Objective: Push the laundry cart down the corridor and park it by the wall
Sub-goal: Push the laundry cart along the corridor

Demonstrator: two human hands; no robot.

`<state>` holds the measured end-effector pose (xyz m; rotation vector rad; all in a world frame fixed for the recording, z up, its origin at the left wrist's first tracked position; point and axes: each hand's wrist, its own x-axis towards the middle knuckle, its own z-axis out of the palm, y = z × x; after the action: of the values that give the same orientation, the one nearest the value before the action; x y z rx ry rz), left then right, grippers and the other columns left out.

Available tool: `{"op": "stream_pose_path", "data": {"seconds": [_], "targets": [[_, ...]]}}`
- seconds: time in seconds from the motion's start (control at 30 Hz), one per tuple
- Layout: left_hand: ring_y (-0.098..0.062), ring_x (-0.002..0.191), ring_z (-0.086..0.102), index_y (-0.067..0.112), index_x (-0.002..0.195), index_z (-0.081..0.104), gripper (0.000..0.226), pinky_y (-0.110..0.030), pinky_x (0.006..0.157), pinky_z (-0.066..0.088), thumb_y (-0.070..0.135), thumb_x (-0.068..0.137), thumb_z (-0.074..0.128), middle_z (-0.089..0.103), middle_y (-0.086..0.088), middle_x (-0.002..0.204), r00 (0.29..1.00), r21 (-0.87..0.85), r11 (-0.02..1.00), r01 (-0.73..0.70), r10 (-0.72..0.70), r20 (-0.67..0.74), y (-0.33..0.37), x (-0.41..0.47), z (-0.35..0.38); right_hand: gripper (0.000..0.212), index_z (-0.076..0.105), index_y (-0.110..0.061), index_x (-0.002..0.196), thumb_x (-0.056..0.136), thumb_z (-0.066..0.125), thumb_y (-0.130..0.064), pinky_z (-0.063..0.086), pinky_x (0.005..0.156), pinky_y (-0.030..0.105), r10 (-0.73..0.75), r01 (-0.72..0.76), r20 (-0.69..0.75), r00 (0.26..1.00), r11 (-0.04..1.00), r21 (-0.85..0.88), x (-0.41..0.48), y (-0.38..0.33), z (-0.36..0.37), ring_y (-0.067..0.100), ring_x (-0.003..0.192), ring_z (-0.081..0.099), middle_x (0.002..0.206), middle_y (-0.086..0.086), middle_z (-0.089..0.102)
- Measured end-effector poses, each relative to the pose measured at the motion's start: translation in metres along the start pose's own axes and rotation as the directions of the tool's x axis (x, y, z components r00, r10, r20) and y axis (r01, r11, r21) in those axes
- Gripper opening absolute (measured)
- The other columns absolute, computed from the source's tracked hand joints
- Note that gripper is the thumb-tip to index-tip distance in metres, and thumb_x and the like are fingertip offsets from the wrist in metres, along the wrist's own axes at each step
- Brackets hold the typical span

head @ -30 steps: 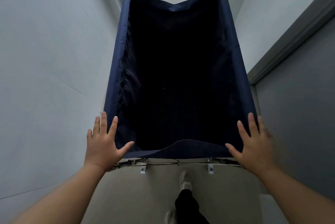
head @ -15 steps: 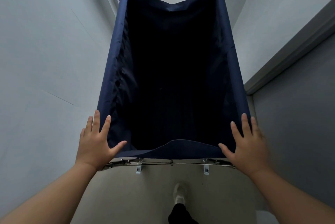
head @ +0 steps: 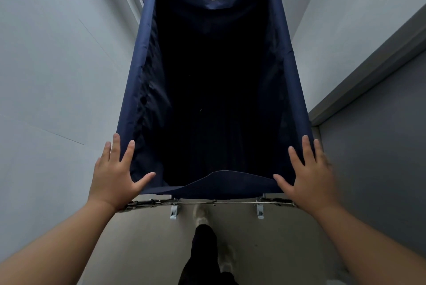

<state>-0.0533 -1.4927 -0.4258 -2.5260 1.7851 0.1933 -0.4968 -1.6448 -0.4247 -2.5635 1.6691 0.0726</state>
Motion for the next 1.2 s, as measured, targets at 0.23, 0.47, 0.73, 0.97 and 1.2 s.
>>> {"op": "stream_pose_path", "data": {"seconds": [0.23, 0.47, 0.73, 0.97, 1.2], "targets": [[-0.048, 0.144, 0.028, 0.018, 0.153, 0.031, 0.100, -0.061, 0.103, 0.042, 0.086, 0.080, 0.027, 0.013, -0.018, 0.165, 1.000, -0.017, 1.000, 0.001, -0.001, 0.012, 0.003, 0.035, -0.005, 0.084, 0.058, -0.008, 0.139, 0.084, 0.041, -0.068, 0.045, 0.102, 0.062, -0.004, 0.003, -0.016, 1.000, 1.000, -0.007, 0.034, 0.008, 0.001, 0.046, 0.148, 0.026, 0.160, 0.024, 0.033], [-0.049, 0.142, 0.031, 0.017, 0.152, 0.033, 0.097, -0.062, 0.102, 0.043, 0.084, 0.082, 0.027, 0.015, -0.019, 0.164, 1.000, -0.018, 1.000, 0.003, -0.003, 0.012, 0.005, 0.071, -0.011, 0.086, 0.056, -0.010, 0.142, 0.084, 0.041, -0.071, 0.050, 0.096, 0.061, -0.006, 0.006, -0.014, 1.000, 1.000, 0.009, 0.073, 0.014, 0.002, 0.043, 0.151, 0.022, 0.164, 0.019, 0.026], [-0.049, 0.141, 0.032, 0.015, 0.151, 0.037, 0.094, -0.062, 0.100, 0.044, 0.082, 0.085, 0.023, 0.017, -0.019, 0.164, 1.000, -0.040, 0.999, 0.009, -0.009, 0.010, 0.000, 0.111, -0.017, 0.085, 0.057, -0.010, 0.141, 0.083, 0.040, -0.071, 0.053, 0.093, 0.059, -0.004, 0.004, -0.018, 1.000, 1.000, 0.019, 0.115, 0.010, -0.003, 0.043, 0.151, 0.023, 0.164, 0.019, 0.028], [-0.050, 0.141, 0.033, 0.014, 0.150, 0.038, 0.095, -0.061, 0.100, 0.045, 0.081, 0.086, 0.023, 0.017, -0.019, 0.164, 1.000, -0.051, 0.999, 0.011, -0.011, 0.014, -0.004, 0.144, -0.022, 0.085, 0.057, -0.010, 0.141, 0.084, 0.040, -0.070, 0.054, 0.092, 0.059, -0.004, 0.004, -0.015, 1.000, 1.000, 0.013, 0.149, 0.007, -0.007, 0.042, 0.150, 0.025, 0.164, 0.018, 0.029], [-0.048, 0.142, 0.033, 0.014, 0.151, 0.038, 0.095, -0.059, 0.100, 0.046, 0.081, 0.086, 0.023, 0.017, -0.019, 0.164, 1.000, -0.063, 0.998, 0.018, -0.017, 0.007, -0.009, 0.172, -0.028, 0.085, 0.058, -0.008, 0.140, 0.084, 0.040, -0.069, 0.053, 0.095, 0.060, -0.009, 0.009, -0.026, 1.000, 1.000, 0.011, 0.180, 0.003, -0.008, 0.043, 0.149, 0.026, 0.163, 0.020, 0.031]]}}
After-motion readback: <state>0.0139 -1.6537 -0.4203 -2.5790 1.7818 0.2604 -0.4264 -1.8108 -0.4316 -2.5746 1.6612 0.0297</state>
